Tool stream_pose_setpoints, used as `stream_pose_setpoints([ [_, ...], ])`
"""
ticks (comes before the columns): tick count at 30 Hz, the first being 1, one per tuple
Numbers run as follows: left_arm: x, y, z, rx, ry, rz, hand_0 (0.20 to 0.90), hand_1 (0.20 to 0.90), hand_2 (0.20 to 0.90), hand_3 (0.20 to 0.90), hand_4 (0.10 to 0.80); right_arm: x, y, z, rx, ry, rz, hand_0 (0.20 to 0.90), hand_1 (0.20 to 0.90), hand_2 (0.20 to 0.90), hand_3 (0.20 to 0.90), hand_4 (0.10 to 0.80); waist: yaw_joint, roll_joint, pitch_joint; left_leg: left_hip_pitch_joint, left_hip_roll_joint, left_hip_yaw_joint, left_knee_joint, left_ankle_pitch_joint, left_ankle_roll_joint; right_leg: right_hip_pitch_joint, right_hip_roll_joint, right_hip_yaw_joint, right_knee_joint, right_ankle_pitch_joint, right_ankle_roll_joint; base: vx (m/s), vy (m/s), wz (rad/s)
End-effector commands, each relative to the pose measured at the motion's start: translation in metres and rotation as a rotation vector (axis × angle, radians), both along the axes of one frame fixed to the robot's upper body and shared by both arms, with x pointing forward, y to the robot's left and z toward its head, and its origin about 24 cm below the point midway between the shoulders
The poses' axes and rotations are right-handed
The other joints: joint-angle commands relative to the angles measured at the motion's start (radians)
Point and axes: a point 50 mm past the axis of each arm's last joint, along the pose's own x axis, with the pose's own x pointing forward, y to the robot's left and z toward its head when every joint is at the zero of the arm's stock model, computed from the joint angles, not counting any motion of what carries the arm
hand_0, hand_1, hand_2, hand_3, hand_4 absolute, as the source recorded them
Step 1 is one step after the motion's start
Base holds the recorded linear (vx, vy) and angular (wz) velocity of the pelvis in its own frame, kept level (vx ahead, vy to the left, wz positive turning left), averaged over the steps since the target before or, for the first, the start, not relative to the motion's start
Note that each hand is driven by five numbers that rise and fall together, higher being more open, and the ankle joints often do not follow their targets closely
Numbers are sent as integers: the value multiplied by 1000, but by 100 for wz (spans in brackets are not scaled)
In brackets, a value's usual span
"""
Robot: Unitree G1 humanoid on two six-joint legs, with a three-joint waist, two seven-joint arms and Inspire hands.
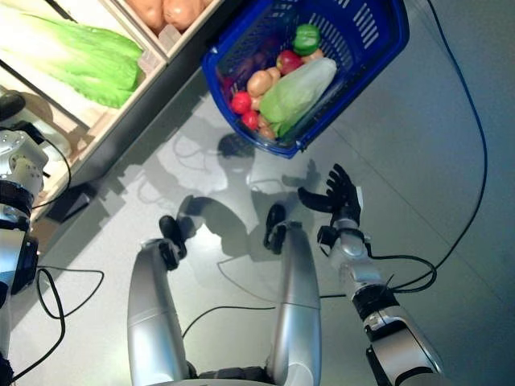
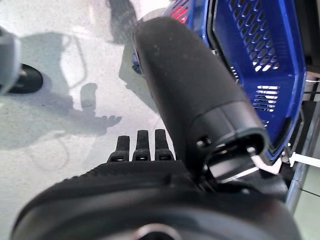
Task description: Put vegetables into the basket
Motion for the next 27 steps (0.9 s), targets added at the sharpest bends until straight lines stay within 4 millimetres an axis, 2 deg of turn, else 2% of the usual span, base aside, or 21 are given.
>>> stream_pose_setpoints([
  [1, 20, -28, -17, -69, -29, -229, 300, 300, 300, 300, 400, -1, -7, 21, 31, -119, -56, 900, 900, 900, 900, 800, -31, -20, -4, 31, -5, 37, 17, -57, 41, 88, -41, 8, -77, 51, 40, -31, -20, -5],
  [5, 19, -27, -15, -56, -43, -232, 300, 300, 300, 300, 400, -1, -7, 21, 30, -123, -55, 900, 900, 900, 900, 800, -30, -11, -4, 73, -4, 45, 0, -52, 36, 129, -39, 8, -89, 46, 39, -32, -37, 2],
  [11, 16, -23, -26, -50, -32, -262, 300, 300, 300, 300, 400, -1, -5, 16, 48, -110, -67, 900, 900, 900, 900, 800, -26, 2, -4, 165, -1, 59, -31, -43, 29, 218, -40, 5, -109, 39, 35, -14, -29, 3],
  [16, 10, -20, -42, 10, -22, -291, 300, 300, 300, 300, 400, -7, 2, 4, 68, -91, -61, 900, 900, 900, 900, 800, -25, 18, -4, 322, -2, 81, -78, -32, 30, 371, -45, 2, -144, 34, 28, 23, -46, -2],
  [20, 3, -20, -52, 74, -45, -313, 300, 300, 300, 300, 400, -19, 5, -5, 94, -99, -25, 900, 900, 900, 900, 800, -19, 23, -5, 464, -17, 94, -133, -23, 41, 515, -51, -12, -195, 35, 20, 66, -46, 0],
  [23, -9, -25, -74, 102, -59, -303, 300, 300, 300, 300, 400, -33, 11, -16, 133, -111, 0, 900, 900, 900, 900, 800, -3, 26, -54, 566, -43, 100, -188, -18, 53, 620, -65, -37, -246, 37, 19, 106, -48, 4],
  [24, -10, -25, -75, 101, -57, -302, 300, 300, 300, 300, 400, -34, 11, -17, 132, -110, 0, 900, 900, 900, 900, 800, -4, 26, -53, 570, -43, 100, -190, -17, 53, 624, -65, -38, -248, 38, 19, 137, -53, 11],
  [25, -18, -31, -90, 107, -66, -303, 300, 300, 300, 300, 400, -40, 16, -21, 151, -117, 12, 900, 900, 900, 900, 800, 7, 28, -85, 631, -59, 99, -229, -14, 59, 691, -70, -53, -286, 39, 19, 156, -50, 10],
  [27, -26, -39, -105, 123, -83, -316, 300, 300, 300, 300, 400, -45, 24, -26, 188, -124, 45, 900, 900, 900, 900, 800, 20, 31, -118, 700, -72, 102, -280, -5, 61, 766, -73, -73, -335, 43, 23, 225, -80, 11],
])
